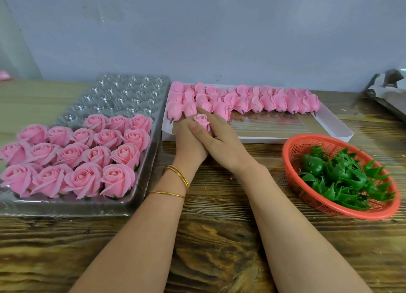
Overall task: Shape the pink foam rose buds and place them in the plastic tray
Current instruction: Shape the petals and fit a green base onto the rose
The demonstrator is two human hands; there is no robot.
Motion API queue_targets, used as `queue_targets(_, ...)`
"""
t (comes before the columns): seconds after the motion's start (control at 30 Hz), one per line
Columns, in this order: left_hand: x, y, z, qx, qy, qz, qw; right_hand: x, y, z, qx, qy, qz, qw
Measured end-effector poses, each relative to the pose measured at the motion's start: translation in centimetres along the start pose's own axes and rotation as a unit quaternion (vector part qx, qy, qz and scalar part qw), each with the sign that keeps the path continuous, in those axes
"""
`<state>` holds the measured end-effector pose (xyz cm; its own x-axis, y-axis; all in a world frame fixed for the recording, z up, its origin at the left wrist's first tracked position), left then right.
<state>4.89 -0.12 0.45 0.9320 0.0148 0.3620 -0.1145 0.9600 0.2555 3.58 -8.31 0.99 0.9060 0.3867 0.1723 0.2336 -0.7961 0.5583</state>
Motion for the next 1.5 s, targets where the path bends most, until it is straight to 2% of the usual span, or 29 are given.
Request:
queue_targets(0.1,-0.1,0.2,-0.2,-0.025,0.018,0.006,0.999,-0.1,0.2,0.1,-0.033,0.023,0.004,0.999)
queue_targets(0.17,0.0,0.1,-0.1,0.02,0.01,-0.014,1.0,-0.1,0.3,-0.1,-0.024,0.043,0.023,0.999)
queue_targets(0.23,0.0,0.1,0.1,0.117,0.002,-0.02,0.993,-0.2,0.4,-0.1,0.028,0.048,0.049,0.997)
queue_targets(0.33,-0.2,0.1,-0.1,0.119,-0.01,-0.009,0.993,-0.1,0.9,-0.1,0.13,0.009,0.117,0.985)
queue_targets(0.4,-0.4,-0.1,-0.1,0.12,-0.027,-0.023,0.992,0.1,1.2,0.2,0.157,-0.024,0.161,0.974)
queue_targets(0.57,-0.3,-0.4,0.2,0.184,-0.074,-0.033,0.98,0.4,0.9,0.5,0.114,-0.021,0.193,0.974)
queue_targets(0.67,-0.4,-0.3,0.2,0.177,-0.072,-0.016,0.981,0.3,0.4,0.4,0.067,0.01,0.192,0.979)
queue_targets(0.93,0.0,-0.4,-0.5,0.228,-0.045,-0.028,0.972,0.2,-0.2,-0.3,-0.021,0.056,0.173,0.983)
queue_targets(1.07,-0.5,-0.5,-0.7,0.107,-0.033,-0.006,0.994,0.1,-0.4,-0.2,0.009,0.066,0.133,0.989)
queue_targets(1.17,-0.7,-0.5,-1.2,0.1,-0.025,0.009,0.995,0.2,-0.3,-0.1,0.033,0.034,0.105,0.993)
queue_targets(1.23,-0.3,-0.7,-1.0,0.08,-0.026,-0.009,0.996,0.2,-0.2,-0.1,0.039,0.021,0.09,0.995)
queue_targets(1.5,-0.1,-0.1,-0.9,0.169,-0.047,-0.008,0.985,0.2,-0.1,0.3,0.088,-0.017,0.015,0.996)
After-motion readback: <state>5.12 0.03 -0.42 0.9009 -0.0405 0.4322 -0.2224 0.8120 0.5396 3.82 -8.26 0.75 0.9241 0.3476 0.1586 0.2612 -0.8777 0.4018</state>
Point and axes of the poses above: each hand's wrist, its own x-axis towards the middle knuckle, its own y-axis out of the back of the hand, z = x × y, the point moved 3 cm from there along x, towards the middle knuckle, and after that the axes turned 9 degrees about -z, right-handed, at the moved point
